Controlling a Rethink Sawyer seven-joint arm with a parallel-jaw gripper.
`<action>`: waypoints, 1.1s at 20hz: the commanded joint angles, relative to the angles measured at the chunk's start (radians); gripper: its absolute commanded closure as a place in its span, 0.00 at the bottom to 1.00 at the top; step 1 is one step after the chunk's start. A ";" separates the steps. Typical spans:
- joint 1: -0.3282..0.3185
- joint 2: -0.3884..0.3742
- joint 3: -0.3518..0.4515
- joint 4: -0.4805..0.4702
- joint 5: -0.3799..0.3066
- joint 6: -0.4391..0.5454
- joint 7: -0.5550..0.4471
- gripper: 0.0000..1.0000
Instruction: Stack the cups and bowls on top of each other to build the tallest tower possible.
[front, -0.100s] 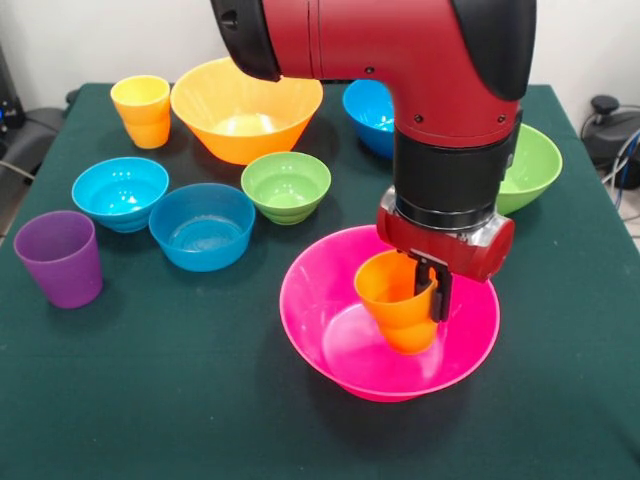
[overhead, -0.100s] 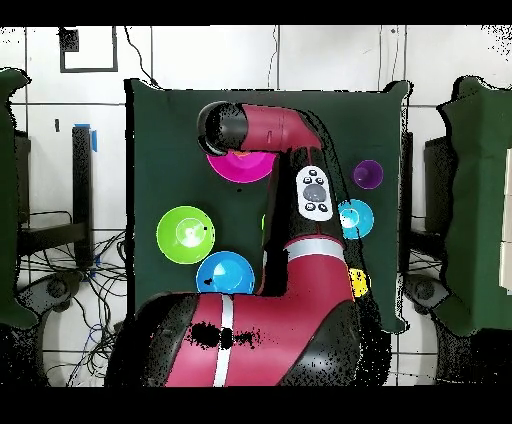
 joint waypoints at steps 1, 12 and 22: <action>-0.021 0.042 0.092 0.075 -0.086 -0.046 -0.185 1.00; -0.026 0.037 0.095 0.079 -0.089 -0.044 -0.188 1.00; -0.019 -0.037 0.042 0.089 -0.116 0.046 -0.215 1.00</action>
